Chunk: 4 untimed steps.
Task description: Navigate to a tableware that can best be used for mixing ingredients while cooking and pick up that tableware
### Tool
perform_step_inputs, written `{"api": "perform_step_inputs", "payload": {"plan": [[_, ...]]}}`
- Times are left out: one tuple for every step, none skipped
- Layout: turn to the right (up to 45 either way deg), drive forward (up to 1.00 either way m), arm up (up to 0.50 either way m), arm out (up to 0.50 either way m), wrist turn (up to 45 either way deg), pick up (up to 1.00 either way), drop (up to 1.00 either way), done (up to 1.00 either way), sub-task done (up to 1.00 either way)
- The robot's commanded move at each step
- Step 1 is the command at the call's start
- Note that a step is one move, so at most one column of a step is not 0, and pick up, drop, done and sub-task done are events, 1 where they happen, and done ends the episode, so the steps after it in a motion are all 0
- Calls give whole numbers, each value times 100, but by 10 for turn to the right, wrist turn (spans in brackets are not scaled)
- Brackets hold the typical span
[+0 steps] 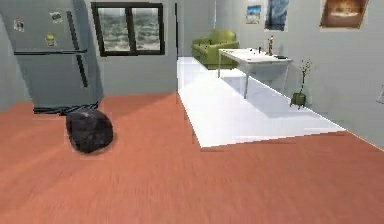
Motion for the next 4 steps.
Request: {"api": "perform_step_inputs", "payload": {"plan": [[0, 5, 0, 0, 0, 0, 0, 0, 0], [-450, 0, 0, 0, 0, 0, 0, 0, 0], [-30, 0, 0, 0, 0, 0, 0, 0, 0], [0, 100, 0, 0, 0, 0, 0, 0, 0]]}}
